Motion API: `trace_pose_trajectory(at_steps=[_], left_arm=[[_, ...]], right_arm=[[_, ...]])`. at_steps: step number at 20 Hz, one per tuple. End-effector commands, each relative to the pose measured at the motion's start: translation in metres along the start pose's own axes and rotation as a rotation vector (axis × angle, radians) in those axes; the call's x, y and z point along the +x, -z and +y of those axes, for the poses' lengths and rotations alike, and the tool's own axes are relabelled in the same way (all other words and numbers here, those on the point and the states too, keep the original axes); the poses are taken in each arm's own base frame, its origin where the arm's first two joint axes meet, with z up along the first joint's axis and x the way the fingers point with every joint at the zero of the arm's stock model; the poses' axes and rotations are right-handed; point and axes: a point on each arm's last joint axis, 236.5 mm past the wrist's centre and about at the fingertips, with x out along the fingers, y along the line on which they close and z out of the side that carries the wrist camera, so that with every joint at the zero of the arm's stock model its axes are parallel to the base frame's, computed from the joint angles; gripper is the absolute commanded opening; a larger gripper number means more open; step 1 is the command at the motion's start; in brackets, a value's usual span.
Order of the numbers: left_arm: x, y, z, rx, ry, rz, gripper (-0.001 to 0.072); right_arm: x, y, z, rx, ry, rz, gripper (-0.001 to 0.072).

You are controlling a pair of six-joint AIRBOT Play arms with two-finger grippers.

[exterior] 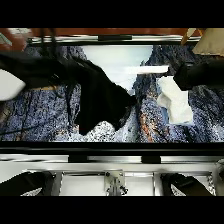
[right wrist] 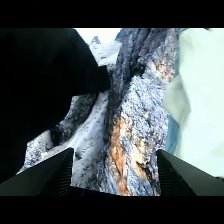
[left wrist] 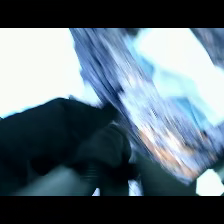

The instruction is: Fold the shirts.

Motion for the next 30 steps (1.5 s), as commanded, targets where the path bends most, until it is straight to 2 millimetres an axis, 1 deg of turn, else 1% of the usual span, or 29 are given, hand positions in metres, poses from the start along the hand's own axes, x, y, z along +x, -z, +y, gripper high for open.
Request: trace_pose_trajectory(at_steps=[1, 2, 3, 5, 6, 7, 8, 9, 10, 11, 12, 13, 15, 17, 20, 22, 24, 26, 27, 28, 29, 30], left_arm=[[0.051, 0.084, -0.017, -0.103, 0.023, 0.206, 0.0712], [0.051, 0.096, -0.007, -0.102, -0.001, 0.263, 0.0712], [0.044, 0.108, 0.011, -0.079, -0.045, 0.323, 0.0711], [0.018, 0.139, 0.071, -0.032, -0.203, 0.481, 0.0711], [0.001, 0.155, 0.102, -0.046, -0.271, 0.559, 0.0711], [-0.009, 0.169, 0.124, -0.095, -0.300, 0.596, 0.0711], [-0.015, 0.183, 0.138, -0.153, -0.294, 0.617, 0.0710], [-0.017, 0.203, 0.147, -0.236, -0.263, 0.642, 0.0711], [-0.017, 0.224, 0.151, -0.324, -0.226, 0.661, 0.0711], [-0.012, 0.245, 0.155, -0.429, -0.198, 0.667, 0.0711], [-0.004, 0.265, 0.159, -0.526, -0.178, 0.662, 0.0711], [0.005, 0.280, 0.160, -0.603, -0.160, 0.650, 0.0712], [0.025, 0.306, 0.154, -0.704, -0.132, 0.637, 0.0711], [0.047, 0.322, 0.148, -0.744, -0.119, 0.632, 0.0711], [0.078, 0.331, 0.140, -0.745, -0.110, 0.623, 0.0710], [0.092, 0.332, 0.137, -0.747, -0.107, 0.606, 0.0709], [0.101, 0.330, 0.135, -0.751, -0.105, 0.581, 0.0707], [0.106, 0.324, 0.134, -0.757, -0.102, 0.552, 0.0683], [0.107, 0.324, 0.134, -0.759, -0.102, 0.551, 0.0604], [0.107, 0.325, 0.134, -0.760, -0.103, 0.554, 0.0575], [0.108, 0.327, 0.134, -0.762, -0.104, 0.558, 0.0573], [0.108, 0.328, 0.134, -0.764, -0.105, 0.561, 0.0496]], right_arm=[[-0.005, 0.020, -0.011, 0.030, 0.041, 0.057, 0.0627], [0.009, 0.029, -0.015, 0.025, 0.066, 0.108, 0.0628], [0.025, 0.041, -0.016, 0.009, 0.075, 0.169, 0.0628], [0.063, 0.069, -0.013, -0.040, 0.069, 0.289, 0.0628], [0.084, 0.084, -0.008, -0.050, 0.036, 0.342, 0.0628], [0.105, 0.099, 0.001, -0.041, -0.027, 0.391, 0.0628], [0.127, 0.118, 0.009, 0.002, -0.106, 0.452, 0.0628], [0.143, 0.137, 0.013, 0.069, -0.175, 0.518, 0.0628], [0.156, 0.156, 0.014, 0.144, -0.237, 0.579, 0.0628], [0.168, 0.170, 0.011, 0.216, -0.276, 0.621, 0.0628], [0.177, 0.180, 0.007, 0.273, -0.293, 0.649, 0.0628], [0.185, 0.190, 0.001, 0.313, -0.292, 0.677, 0.0629], [0.198, 0.207, -0.004, 0.337, -0.278, 0.727, 0.0641], [0.211, 0.215, -0.003, 0.348, -0.276, 0.756, 0.0641], [0.227, 0.221, 0.001, 0.382, -0.292, 0.783, 0.0641], [0.234, 0.225, 0.000, 0.396, -0.290, 0.799, 0.0640], [0.242, 0.230, 0.001, 0.409, -0.285, 0.820, 0.0641], [0.250, 0.236, 0.003, 0.395, -0.276, 0.835, 0.0641], [0.257, 0.238, 0.006, 0.390, -0.271, 0.835, 0.0641], [0.265, 0.239, 0.011, 0.381, -0.270, 0.831, 0.0641], [0.272, 0.241, 0.016, 0.367, -0.268, 0.827, 0.0641], [0.279, 0.244, 0.021, 0.355, -0.268, 0.827, 0.0641]])
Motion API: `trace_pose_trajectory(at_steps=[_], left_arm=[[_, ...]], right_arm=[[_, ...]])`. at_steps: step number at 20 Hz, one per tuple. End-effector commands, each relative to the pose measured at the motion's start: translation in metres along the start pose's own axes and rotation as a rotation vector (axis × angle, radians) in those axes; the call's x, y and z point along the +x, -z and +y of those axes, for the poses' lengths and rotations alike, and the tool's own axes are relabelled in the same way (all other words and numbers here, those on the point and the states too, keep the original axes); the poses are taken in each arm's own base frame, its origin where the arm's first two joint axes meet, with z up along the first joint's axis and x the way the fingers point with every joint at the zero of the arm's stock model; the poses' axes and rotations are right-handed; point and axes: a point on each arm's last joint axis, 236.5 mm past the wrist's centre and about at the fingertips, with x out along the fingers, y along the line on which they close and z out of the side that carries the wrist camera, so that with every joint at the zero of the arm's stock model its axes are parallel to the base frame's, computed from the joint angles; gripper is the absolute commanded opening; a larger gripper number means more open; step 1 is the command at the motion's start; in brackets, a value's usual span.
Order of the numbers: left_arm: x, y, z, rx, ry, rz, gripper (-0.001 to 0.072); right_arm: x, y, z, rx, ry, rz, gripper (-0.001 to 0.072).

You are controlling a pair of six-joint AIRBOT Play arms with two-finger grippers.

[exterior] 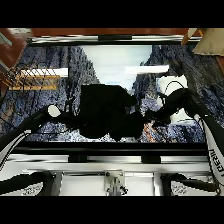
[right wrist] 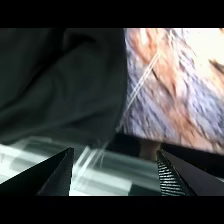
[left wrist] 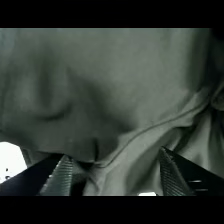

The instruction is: Fold the shirts.

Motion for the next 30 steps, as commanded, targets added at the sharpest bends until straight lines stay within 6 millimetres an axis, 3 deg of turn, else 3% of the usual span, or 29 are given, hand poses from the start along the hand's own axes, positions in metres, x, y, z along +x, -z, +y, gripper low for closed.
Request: trace_pose_trajectory(at_steps=[1, 3, 5, 6, 7, 10, 11, 12, 13, 14, 16, 18, 19, 20, 22, 24, 25, 27, 28, 29, 30], left_arm=[[0.005, -0.003, -0.001, -0.012, 0.006, -0.012, 0.0407], [0.006, -0.003, -0.001, -0.012, 0.005, -0.012, 0.0327], [0.005, -0.005, 0.000, -0.014, 0.004, -0.018, 0.0120], [0.005, -0.006, 0.001, -0.017, 0.004, -0.022, 0.0067], [0.004, -0.008, 0.003, -0.021, 0.003, -0.026, 0.0034], [-0.001, -0.014, 0.008, 0.001, 0.003, -0.033, 0.0034], [-0.005, -0.017, 0.006, 0.018, 0.008, -0.036, 0.0034], [-0.010, -0.023, 0.003, 0.047, 0.014, -0.047, 0.0033], [-0.017, -0.031, -0.005, 0.086, 0.023, -0.070, 0.0034], [-0.025, -0.042, -0.014, 0.122, 0.035, -0.101, 0.0033], [-0.056, -0.070, -0.034, 0.201, 0.037, -0.198, 0.0033], [-0.113, -0.107, -0.062, 0.411, -0.002, -0.360, 0.0033], [-0.157, -0.125, -0.082, 0.570, -0.043, -0.466, 0.0033], [-0.208, -0.140, -0.103, 0.673, -0.085, -0.585, 0.0033], [-0.338, -0.152, -0.157, 0.788, -0.122, -0.887, 0.0033], [-0.475, -0.123, -0.214, 0.848, -0.067, -1.206, 0.0033], [-0.546, -0.096, -0.237, 0.839, -0.005, -1.385, 0.0033], [-0.657, -0.033, -0.262, 0.841, 0.091, -1.699, 0.0033], [-0.693, -0.006, -0.265, 0.845, 0.119, -1.809, 0.0033], [-0.716, 0.014, -0.265, 0.845, 0.125, -1.888, 0.0033], [-0.724, 0.021, -0.261, 0.845, 0.102, -1.920, 0.0033]], right_arm=[[0.027, -0.011, 0.008, -0.017, 0.019, -0.006, 0.0641], [0.041, -0.013, 0.010, -0.015, 0.028, 0.008, 0.0641], [0.052, -0.013, 0.011, -0.005, 0.026, 0.023, 0.0641], [0.055, -0.013, 0.013, -0.002, 0.019, 0.028, 0.0641], [0.056, -0.015, 0.013, -0.001, 0.019, 0.023, 0.0640], [0.056, -0.021, 0.014, 0.032, 0.017, -0.006, 0.0635], [0.056, -0.024, 0.017, 0.045, 0.002, -0.018, 0.0530], [0.055, -0.027, 0.020, 0.050, -0.012, -0.030, 0.0312], [0.055, -0.030, 0.023, 0.055, -0.024, -0.041, 0.0157], [0.055, -0.031, 0.026, 0.057, -0.033, -0.046, 0.0065], [0.042, -0.035, 0.036, -0.012, -0.053, -0.072, 0.0065], [-0.001, -0.047, 0.059, -0.150, -0.071, -0.177, 0.0065], [-0.035, -0.055, 0.076, -0.248, -0.079, -0.268, 0.0065], [-0.081, -0.062, 0.099, -0.373, -0.085, -0.391, 0.0064], [-0.193, -0.058, 0.150, -0.554, -0.095, -0.686, 0.0065], [-0.327, -0.022, 0.205, -0.670, -0.152, -1.053, 0.0065], [-0.391, 0.015, 0.232, -0.721, -0.219, -1.237, 0.0065], [-0.481, 0.096, 0.264, -0.776, -0.382, -1.493, 0.0065], [-0.501, 0.126, 0.268, -0.793, -0.419, -1.550, 0.0065], [-0.507, 0.146, 0.267, -0.790, -0.444, -1.561, 0.0065], [-0.501, 0.157, 0.265, -0.781, -0.450, -1.528, 0.0065]])
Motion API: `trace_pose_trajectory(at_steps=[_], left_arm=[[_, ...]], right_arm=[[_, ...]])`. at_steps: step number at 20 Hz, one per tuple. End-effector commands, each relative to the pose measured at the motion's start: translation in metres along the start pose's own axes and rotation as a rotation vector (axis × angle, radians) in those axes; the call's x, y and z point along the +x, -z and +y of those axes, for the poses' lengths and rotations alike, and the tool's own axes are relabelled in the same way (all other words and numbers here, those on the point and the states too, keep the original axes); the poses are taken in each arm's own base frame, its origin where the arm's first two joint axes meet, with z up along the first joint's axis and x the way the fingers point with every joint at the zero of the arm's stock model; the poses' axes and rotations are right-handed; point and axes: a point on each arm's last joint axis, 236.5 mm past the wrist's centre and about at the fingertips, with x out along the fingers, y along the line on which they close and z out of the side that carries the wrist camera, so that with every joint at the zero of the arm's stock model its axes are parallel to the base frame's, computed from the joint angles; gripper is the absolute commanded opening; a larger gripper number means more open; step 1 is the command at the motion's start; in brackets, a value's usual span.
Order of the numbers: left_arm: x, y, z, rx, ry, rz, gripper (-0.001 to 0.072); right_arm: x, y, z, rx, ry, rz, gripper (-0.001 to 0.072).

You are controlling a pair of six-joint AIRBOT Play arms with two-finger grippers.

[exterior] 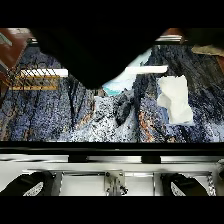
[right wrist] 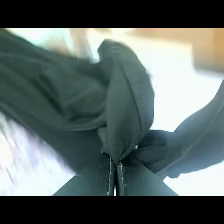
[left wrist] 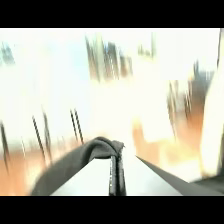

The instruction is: Fold the shirts.

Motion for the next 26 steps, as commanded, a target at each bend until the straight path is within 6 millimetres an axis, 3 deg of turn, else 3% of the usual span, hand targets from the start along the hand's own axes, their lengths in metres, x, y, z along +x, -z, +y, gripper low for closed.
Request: trace_pose_trajectory(at_steps=[1, 3, 5, 8, 11, 14, 16, 17, 18, 19, 20, 23, 26], left_arm=[[-0.058, -0.099, 0.011, 0.087, -0.090, -0.256, 0.0033], [-0.037, -0.065, 0.022, 0.134, -0.124, -0.151, 0.0033], [-0.001, -0.005, 0.031, 0.149, -0.130, -0.001, 0.0033], [0.057, 0.121, 0.040, 0.149, -0.110, 0.292, 0.0033], [0.098, 0.266, 0.041, 0.115, -0.063, 0.593, 0.0033], [0.107, 0.413, 0.034, -0.016, -0.053, 0.894, 0.0034], [0.089, 0.489, 0.025, -0.167, -0.095, 1.087, 0.0036], [0.074, 0.518, 0.019, -0.220, -0.113, 1.188, 0.0090], [0.057, 0.537, 0.015, -0.238, -0.116, 1.279, 0.0294], [0.039, 0.549, 0.011, -0.242, -0.110, 1.369, 0.0547], [0.018, 0.555, 0.009, -0.247, -0.106, 1.459, 0.0707], [-0.037, 0.542, 0.011, -0.224, -0.058, 1.672, 0.0710], [-0.070, 0.498, 0.024, -0.242, -0.044, 1.736, 0.0710]], right_arm=[[-0.067, -0.038, 0.053, 0.011, -0.062, -0.107, 0.0065], [-0.057, 0.014, 0.045, 0.082, -0.045, 0.110, 0.0065], [-0.046, 0.081, 0.020, 0.180, 0.022, 0.372, 0.0065], [-0.034, 0.187, -0.025, 0.359, 0.162, 0.709, 0.0065], [-0.005, 0.276, -0.073, 0.478, 0.276, 0.815, 0.0065], [0.035, 0.341, -0.115, 0.586, 0.358, 0.782, 0.0065], [0.054, 0.374, -0.135, 0.625, 0.393, 0.799, 0.0065], [0.060, 0.385, -0.140, 0.646, 0.400, 0.810, 0.0065], [0.065, 0.394, -0.143, 0.664, 0.405, 0.820, 0.0065], [0.068, 0.400, -0.145, 0.674, 0.408, 0.829, 0.0065], [0.068, 0.404, -0.146, 0.673, 0.410, 0.840, 0.0065], [0.064, 0.407, -0.146, 0.636, 0.399, 0.866, 0.0065], [0.050, 0.416, -0.142, 0.594, 0.389, 0.945, 0.0065]])
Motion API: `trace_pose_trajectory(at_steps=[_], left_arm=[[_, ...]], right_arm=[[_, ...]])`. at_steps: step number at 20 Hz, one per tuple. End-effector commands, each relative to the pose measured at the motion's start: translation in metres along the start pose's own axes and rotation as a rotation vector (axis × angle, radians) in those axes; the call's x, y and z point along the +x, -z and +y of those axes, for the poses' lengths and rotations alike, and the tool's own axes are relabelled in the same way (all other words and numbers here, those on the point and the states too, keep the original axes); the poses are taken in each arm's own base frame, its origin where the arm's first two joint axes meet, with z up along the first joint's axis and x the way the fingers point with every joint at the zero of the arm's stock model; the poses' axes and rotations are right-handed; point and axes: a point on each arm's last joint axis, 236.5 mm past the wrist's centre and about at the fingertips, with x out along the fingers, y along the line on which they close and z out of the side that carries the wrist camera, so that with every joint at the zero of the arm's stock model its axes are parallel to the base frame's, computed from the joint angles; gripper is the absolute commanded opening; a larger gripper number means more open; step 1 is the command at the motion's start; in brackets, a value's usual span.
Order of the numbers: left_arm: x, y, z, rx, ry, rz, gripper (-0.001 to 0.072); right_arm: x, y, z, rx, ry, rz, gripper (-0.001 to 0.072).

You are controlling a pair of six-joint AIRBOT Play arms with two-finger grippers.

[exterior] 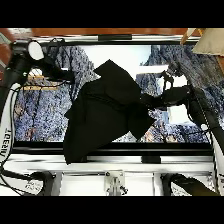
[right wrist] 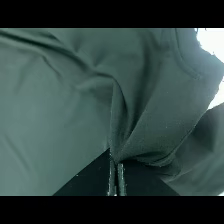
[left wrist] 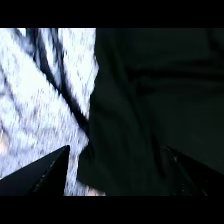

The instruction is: Fold the shirts.

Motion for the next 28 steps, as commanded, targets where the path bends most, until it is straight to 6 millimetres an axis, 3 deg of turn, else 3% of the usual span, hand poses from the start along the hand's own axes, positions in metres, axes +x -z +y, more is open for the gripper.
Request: trace_pose_trajectory(at_steps=[1, 2, 4, 8, 12, 14, 16, 20, 28], left_arm=[[-0.037, 0.057, 0.009, -0.057, 0.048, 0.167, 0.0710], [-0.045, 0.068, 0.007, -0.114, 0.088, 0.171, 0.0710], [-0.042, 0.108, 0.009, -0.207, 0.117, 0.227, 0.0711], [-0.006, 0.223, 0.003, -0.360, 0.117, 0.314, 0.0710], [0.011, 0.309, -0.005, -0.505, 0.145, 0.371, 0.0709], [0.024, 0.341, -0.010, -0.554, 0.157, 0.445, 0.0708], [0.039, 0.355, -0.018, -0.581, 0.181, 0.477, 0.0709], [0.061, 0.354, -0.045, -0.640, 0.301, 0.451, 0.0708], [0.088, 0.347, -0.042, -0.665, 0.301, 0.422, 0.0700]], right_arm=[[0.003, 0.013, -0.012, -0.047, 0.043, 0.060, 0.0065], [0.003, 0.015, -0.015, -0.056, 0.058, 0.065, 0.0066], [0.003, 0.014, -0.017, -0.077, 0.062, 0.065, 0.0066], [0.003, 0.016, -0.017, -0.109, 0.061, 0.073, 0.0066], [0.003, 0.013, -0.016, -0.135, 0.059, 0.062, 0.0066], [0.003, 0.012, -0.015, -0.134, 0.055, 0.058, 0.0066], [0.003, 0.012, -0.015, -0.134, 0.055, 0.059, 0.0066], [0.003, 0.012, -0.015, -0.133, 0.055, 0.058, 0.0066], [0.003, 0.013, -0.014, -0.129, 0.049, 0.060, 0.0066]])
